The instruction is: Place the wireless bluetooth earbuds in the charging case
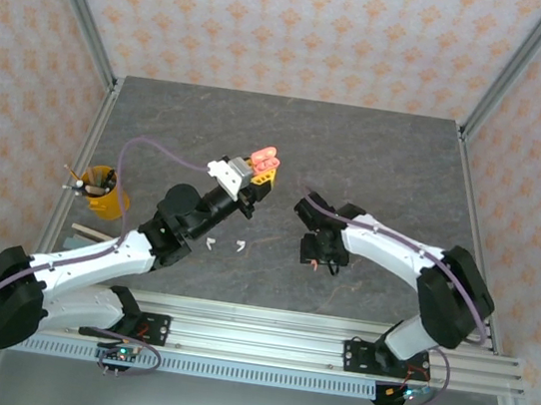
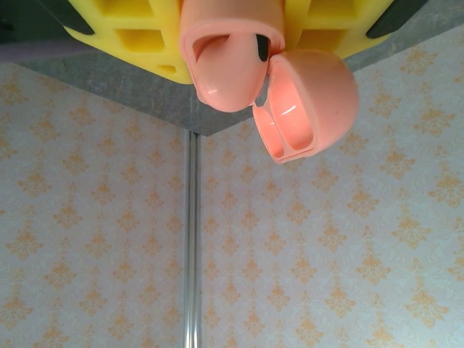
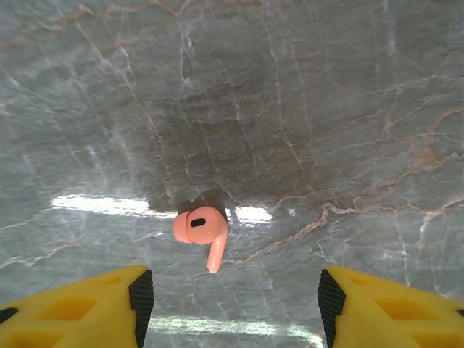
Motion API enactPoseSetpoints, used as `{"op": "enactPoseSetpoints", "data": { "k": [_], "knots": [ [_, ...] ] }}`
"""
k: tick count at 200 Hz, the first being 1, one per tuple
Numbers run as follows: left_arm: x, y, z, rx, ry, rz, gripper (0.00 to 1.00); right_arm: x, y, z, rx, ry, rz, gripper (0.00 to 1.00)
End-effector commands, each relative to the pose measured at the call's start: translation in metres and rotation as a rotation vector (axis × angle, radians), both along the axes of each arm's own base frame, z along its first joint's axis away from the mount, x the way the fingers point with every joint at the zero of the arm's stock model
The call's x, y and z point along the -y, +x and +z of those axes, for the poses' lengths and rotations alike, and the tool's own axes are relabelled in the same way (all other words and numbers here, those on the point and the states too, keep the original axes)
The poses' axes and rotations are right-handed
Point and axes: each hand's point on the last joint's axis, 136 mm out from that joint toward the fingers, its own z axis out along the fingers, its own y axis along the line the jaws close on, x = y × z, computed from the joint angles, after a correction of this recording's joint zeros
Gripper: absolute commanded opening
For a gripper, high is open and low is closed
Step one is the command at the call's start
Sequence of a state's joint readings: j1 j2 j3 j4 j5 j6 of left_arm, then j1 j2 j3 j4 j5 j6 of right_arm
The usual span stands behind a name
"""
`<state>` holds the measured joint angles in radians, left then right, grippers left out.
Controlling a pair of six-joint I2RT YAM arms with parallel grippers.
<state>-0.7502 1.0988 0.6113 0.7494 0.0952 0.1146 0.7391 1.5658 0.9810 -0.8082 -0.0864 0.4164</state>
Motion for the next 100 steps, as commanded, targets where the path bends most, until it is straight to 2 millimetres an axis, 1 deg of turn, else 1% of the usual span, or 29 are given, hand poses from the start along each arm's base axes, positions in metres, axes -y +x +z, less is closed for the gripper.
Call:
{"op": "enactPoseSetpoints", "data": {
  "k": [1,56,100],
  "knots": [
    [-0.012,-0.001,0.004,0.025,-0.002,0.038,0.0,0.0,0.002,0.001,-0.021,-0.048,0.084,0.62],
    [-0.018,-0.001,0.003,0.026,-0.012,0.048,0.0,-0.013,0.01,-0.012,-0.062,-0.057,0.133,0.6],
    [-0.022,0.001,0.003,0.027,-0.016,0.056,0.0,-0.013,0.008,-0.021,-0.091,-0.071,0.145,0.56]
  ]
}}
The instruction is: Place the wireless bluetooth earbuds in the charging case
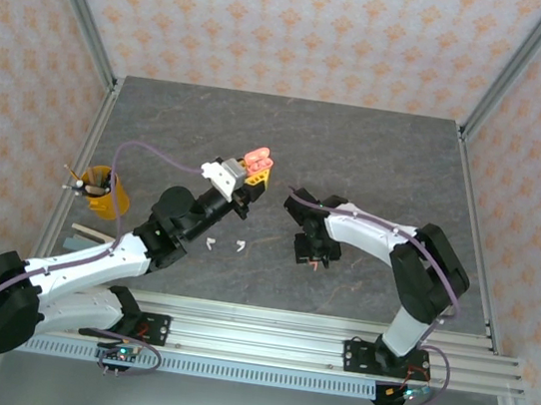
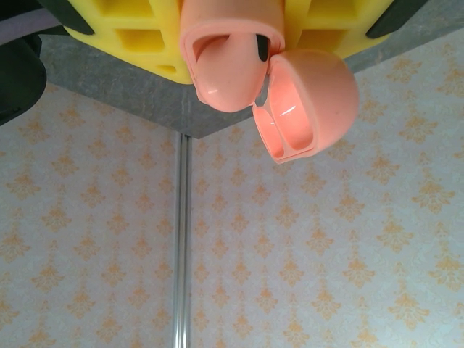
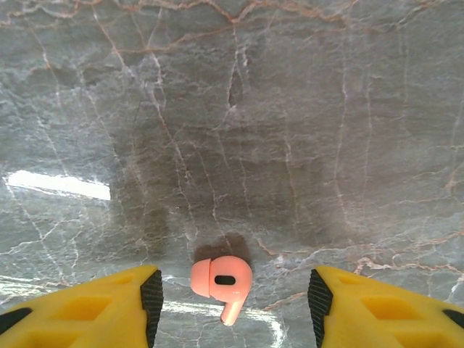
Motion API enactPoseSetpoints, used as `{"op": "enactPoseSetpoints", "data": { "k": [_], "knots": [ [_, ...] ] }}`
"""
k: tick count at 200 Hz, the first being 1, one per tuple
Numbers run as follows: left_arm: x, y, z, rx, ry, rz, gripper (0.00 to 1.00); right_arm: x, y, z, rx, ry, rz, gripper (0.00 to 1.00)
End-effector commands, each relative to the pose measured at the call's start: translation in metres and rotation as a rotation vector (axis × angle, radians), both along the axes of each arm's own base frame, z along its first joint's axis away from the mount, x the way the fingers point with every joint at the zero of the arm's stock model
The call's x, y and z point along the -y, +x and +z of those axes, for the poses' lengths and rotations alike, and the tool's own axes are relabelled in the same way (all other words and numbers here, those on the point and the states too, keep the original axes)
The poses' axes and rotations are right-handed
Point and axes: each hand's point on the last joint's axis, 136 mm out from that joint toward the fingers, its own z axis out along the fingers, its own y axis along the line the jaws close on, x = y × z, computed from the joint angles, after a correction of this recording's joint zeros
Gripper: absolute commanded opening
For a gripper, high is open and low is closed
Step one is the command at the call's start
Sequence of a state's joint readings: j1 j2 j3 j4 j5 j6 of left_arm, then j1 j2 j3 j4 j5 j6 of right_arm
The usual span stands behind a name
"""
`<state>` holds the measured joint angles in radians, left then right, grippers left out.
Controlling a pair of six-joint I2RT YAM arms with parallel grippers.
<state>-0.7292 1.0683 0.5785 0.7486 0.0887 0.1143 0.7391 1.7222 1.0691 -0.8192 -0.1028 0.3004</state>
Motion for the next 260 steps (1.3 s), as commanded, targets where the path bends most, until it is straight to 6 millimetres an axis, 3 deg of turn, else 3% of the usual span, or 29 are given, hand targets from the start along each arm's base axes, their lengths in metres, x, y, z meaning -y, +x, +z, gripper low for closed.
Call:
{"op": "enactPoseSetpoints", "data": {
  "k": [1,129,260],
  "knots": [
    [-0.01,0.0,0.008,0.03,-0.018,0.028,0.0,-0.001,-0.002,-0.001,-0.016,-0.017,0.028,0.56],
    [-0.011,0.002,0.013,0.029,-0.03,0.03,0.0,0.009,-0.006,-0.02,-0.05,-0.045,0.018,0.44],
    [-0.004,0.007,0.02,0.026,-0.03,0.015,0.0,0.021,-0.015,-0.02,-0.095,0.003,-0.019,0.3]
  ]
}}
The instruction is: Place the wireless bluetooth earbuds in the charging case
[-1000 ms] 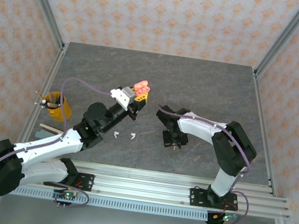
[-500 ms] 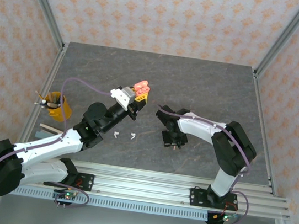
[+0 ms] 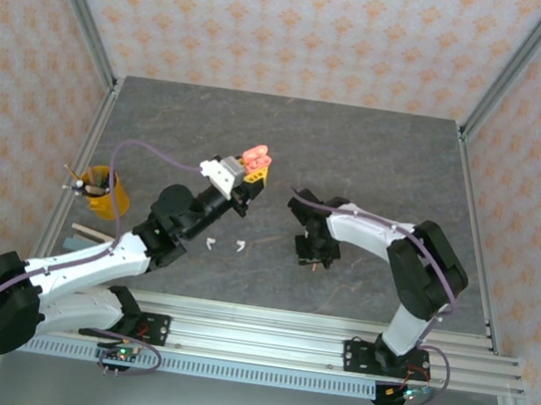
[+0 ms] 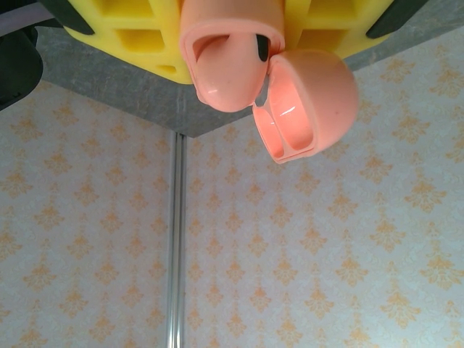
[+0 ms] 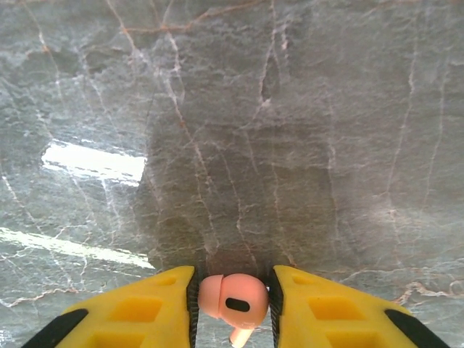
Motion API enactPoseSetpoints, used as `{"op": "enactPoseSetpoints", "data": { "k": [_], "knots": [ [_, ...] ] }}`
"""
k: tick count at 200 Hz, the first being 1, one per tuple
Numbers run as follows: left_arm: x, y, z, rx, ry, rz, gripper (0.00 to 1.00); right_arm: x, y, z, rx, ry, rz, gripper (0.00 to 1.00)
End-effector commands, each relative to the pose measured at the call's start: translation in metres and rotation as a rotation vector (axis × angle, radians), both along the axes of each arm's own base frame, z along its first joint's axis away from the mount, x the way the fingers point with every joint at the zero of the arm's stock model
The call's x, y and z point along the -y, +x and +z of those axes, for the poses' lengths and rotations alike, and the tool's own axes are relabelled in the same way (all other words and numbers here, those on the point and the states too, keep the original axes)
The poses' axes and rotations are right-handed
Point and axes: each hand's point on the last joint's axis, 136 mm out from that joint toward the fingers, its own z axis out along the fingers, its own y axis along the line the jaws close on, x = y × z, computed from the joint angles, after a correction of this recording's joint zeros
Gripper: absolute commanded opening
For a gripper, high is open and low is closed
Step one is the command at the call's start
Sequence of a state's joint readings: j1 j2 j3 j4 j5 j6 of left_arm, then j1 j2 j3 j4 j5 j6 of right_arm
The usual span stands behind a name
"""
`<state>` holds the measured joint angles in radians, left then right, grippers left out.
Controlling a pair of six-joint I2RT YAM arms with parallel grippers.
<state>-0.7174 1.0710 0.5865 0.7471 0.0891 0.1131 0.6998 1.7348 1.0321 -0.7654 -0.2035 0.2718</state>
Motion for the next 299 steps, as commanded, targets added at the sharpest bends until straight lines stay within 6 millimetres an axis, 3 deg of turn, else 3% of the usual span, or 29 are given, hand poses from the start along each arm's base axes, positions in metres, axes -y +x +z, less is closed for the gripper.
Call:
{"op": "enactPoseSetpoints", "data": {
  "k": [1,65,106,123,143,176,180,197,224,248,299],
  "knots": [
    [-0.001,0.003,0.017,0.024,-0.027,0.004,0.0,0.024,-0.01,-0.008,-0.032,-0.074,-0.007,0.29],
    [0.002,0.005,0.018,0.022,-0.025,-0.004,0.0,0.022,0.0,0.017,0.055,-0.024,-0.034,0.25],
    [0.003,0.004,0.019,0.021,-0.017,-0.011,0.0,0.02,0.019,0.06,0.209,0.041,-0.065,0.24],
    [0.005,0.004,0.019,0.02,-0.012,-0.016,0.0,0.016,0.031,0.093,0.316,0.102,-0.078,0.24],
    [0.006,0.003,0.021,0.026,-0.01,-0.026,0.0,0.012,0.046,0.145,0.469,0.187,-0.088,0.24],
    [0.013,0.001,0.024,0.03,-0.004,-0.064,0.0,0.006,0.07,0.25,0.765,0.343,-0.08,0.25],
    [0.015,0.001,0.025,0.031,-0.005,-0.072,0.0,0.008,0.069,0.271,0.818,0.373,-0.076,0.26],
    [0.02,0.0,0.027,0.031,-0.004,-0.099,0.0,0.008,0.074,0.326,0.966,0.438,-0.06,0.27],
    [0.031,0.0,0.031,0.028,0.0,-0.148,0.0,-0.001,0.078,0.394,1.145,0.553,-0.007,0.28],
    [0.039,0.003,0.036,0.033,-0.012,-0.172,0.0,-0.015,0.08,0.426,1.232,0.638,0.052,0.28],
    [0.054,0.013,0.053,0.039,-0.038,-0.205,0.0,-0.04,0.084,0.443,1.268,0.743,0.139,0.28]
  ]
}}
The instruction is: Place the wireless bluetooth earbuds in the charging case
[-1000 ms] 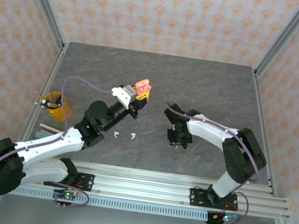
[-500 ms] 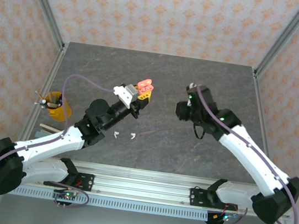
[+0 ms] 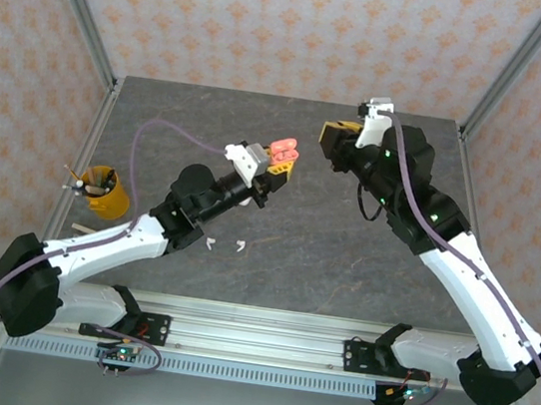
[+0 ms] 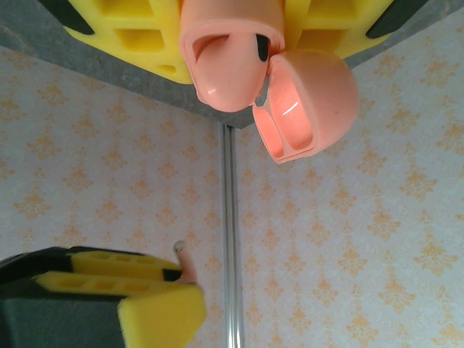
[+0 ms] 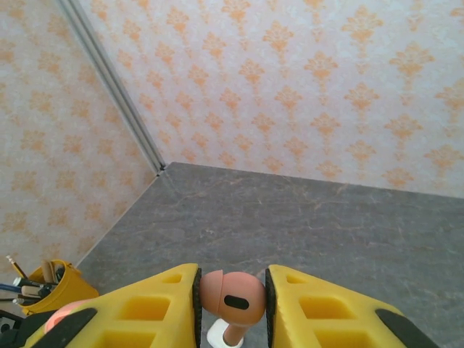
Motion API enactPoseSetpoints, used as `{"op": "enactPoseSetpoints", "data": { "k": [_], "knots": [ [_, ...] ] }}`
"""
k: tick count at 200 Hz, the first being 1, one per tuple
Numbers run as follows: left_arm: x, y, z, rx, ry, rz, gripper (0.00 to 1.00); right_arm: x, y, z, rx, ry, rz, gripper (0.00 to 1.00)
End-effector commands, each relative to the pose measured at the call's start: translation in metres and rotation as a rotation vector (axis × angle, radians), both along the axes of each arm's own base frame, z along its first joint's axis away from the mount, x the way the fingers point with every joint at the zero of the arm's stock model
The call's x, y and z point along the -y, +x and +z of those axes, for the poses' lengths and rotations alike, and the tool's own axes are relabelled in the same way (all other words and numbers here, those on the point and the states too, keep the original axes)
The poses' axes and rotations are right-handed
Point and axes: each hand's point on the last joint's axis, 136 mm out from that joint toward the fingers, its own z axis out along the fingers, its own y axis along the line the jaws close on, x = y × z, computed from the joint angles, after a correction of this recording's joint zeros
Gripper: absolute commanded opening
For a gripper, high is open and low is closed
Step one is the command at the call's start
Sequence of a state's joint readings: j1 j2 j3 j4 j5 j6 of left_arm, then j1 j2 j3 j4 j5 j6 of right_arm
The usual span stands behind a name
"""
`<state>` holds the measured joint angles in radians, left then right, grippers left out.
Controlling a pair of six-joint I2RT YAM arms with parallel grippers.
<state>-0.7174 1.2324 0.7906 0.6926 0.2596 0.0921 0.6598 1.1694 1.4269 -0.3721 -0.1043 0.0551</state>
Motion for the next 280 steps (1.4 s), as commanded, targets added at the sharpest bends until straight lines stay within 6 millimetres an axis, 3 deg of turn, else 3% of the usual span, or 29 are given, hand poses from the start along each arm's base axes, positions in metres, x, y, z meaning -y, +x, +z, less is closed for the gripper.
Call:
{"op": "enactPoseSetpoints", "data": {
  "k": [1,17,21,64,153,280],
  "knots": [
    [0.005,0.001,0.029,0.038,-0.056,-0.034,0.0,-0.011,-0.002,0.031,0.102,0.047,0.065,0.28],
    [0.008,0.005,0.033,0.038,-0.069,-0.037,0.0,-0.014,-0.004,0.034,0.114,0.055,0.09,0.28],
    [0.009,0.006,0.034,0.039,-0.073,-0.037,0.0,-0.019,0.001,0.026,0.099,0.044,0.095,0.28],
    [0.014,0.013,0.04,0.047,-0.093,-0.037,0.0,-0.027,0.001,0.017,0.092,0.033,0.129,0.27],
    [0.016,0.015,0.048,0.06,-0.108,-0.037,0.0,-0.026,0.004,-0.01,0.041,0.025,0.117,0.27],
    [0.015,0.016,0.05,0.062,-0.113,-0.033,0.0,-0.028,0.003,-0.017,0.012,0.029,0.143,0.25]
  ]
}}
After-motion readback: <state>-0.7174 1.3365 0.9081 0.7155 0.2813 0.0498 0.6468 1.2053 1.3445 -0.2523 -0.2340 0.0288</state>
